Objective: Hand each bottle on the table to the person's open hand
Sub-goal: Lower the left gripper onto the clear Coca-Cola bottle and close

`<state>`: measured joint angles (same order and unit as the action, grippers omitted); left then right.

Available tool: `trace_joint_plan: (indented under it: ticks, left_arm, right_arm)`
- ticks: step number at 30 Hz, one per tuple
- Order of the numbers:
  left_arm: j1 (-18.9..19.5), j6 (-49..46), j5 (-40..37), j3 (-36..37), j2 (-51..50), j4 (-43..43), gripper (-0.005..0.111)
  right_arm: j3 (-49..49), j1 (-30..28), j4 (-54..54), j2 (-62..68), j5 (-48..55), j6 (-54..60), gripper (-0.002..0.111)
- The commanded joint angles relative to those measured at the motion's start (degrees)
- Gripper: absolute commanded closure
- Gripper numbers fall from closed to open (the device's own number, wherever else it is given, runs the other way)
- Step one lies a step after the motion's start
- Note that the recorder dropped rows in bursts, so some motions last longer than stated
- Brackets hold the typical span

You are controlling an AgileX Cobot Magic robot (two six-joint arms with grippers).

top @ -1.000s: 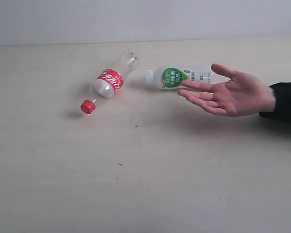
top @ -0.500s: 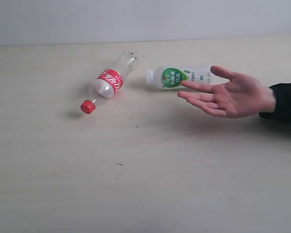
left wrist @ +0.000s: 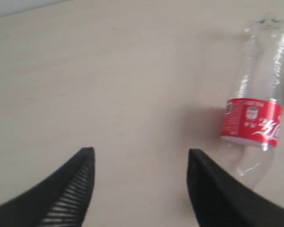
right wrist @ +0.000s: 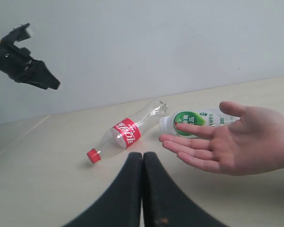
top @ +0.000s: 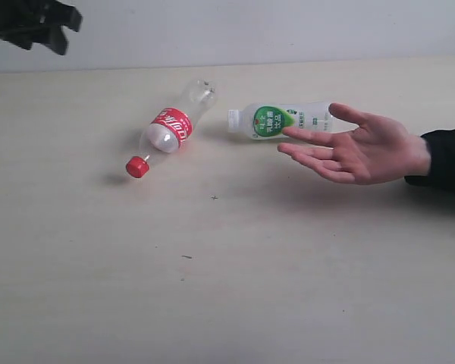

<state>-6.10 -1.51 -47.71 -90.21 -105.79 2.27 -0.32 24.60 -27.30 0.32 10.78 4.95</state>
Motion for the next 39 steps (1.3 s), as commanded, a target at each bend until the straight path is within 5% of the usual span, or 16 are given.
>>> trace_joint_plan:
  ticks: [1,13,39]
  left_arm:
    - [-5.2,-0.4,-0.2,-7.6,-7.4,-1.2,0.040]
    - [-10.8,-0.1,0.0,-19.4,-20.1,-1.2,0.032]
    - [-13.3,-4.5,5.0,-19.9,-29.1,-1.2,0.029]
  right_arm:
    - [0.3,0.1,0.5,-0.3,-0.1,0.4,0.108]
    - [0.3,0.1,0.3,-0.3,-0.1,0.4,0.108]
    - [0.3,0.1,0.3,-0.3,-0.1,0.4,0.108]
